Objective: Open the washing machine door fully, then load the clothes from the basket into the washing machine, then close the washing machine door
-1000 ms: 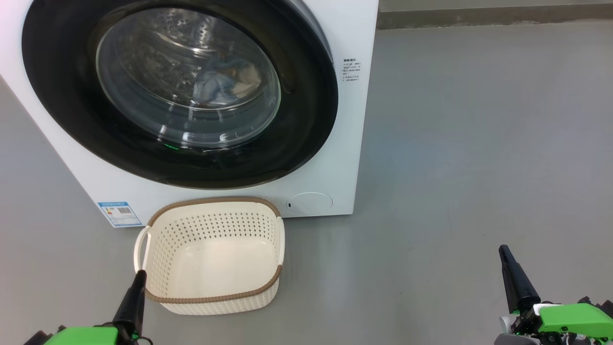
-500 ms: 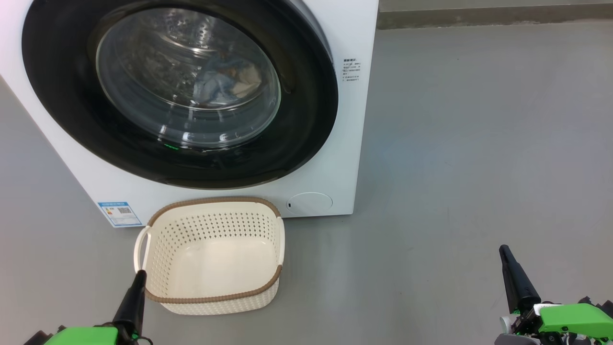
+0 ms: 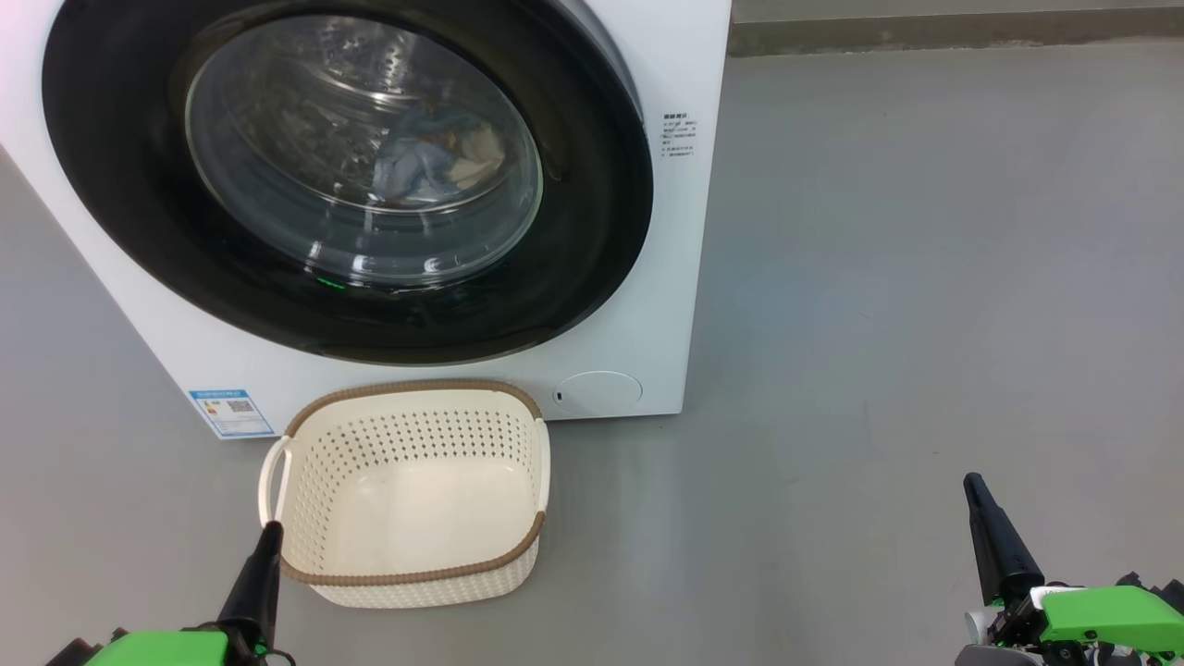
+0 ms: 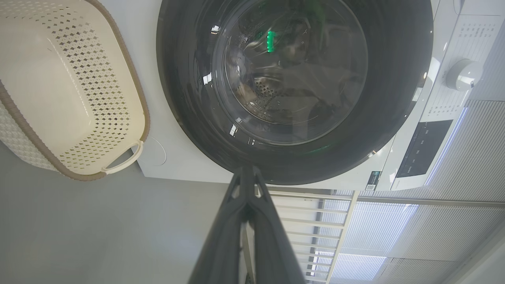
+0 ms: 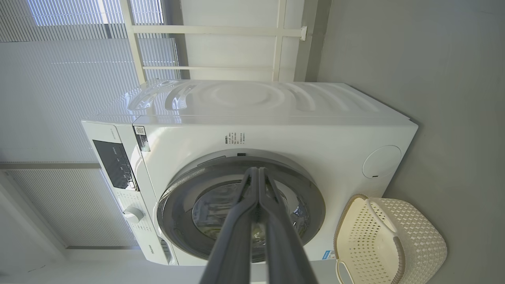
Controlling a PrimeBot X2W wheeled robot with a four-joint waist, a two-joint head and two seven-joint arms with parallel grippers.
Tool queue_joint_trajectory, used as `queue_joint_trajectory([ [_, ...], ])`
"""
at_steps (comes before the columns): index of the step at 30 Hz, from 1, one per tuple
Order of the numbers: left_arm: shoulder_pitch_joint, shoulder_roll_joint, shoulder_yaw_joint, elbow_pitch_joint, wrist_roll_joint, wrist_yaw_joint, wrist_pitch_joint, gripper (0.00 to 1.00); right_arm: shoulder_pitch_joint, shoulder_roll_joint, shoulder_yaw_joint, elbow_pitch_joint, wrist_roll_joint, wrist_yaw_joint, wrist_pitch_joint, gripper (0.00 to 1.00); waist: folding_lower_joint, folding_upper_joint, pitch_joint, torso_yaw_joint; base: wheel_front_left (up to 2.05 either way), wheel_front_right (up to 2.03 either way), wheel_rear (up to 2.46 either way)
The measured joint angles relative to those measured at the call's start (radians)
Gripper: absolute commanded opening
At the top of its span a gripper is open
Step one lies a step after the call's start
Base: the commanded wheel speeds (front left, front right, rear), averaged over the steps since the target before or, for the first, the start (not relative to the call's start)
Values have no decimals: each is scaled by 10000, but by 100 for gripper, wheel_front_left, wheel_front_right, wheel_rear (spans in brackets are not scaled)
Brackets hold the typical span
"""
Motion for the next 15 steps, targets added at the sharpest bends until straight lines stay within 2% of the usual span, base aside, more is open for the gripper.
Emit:
queue_joint_trajectory([
  [15,0,0,0,0,0,0,0,0,0,8,-23,0,-6,0,2,0,0,0,0,0,0,0,0],
])
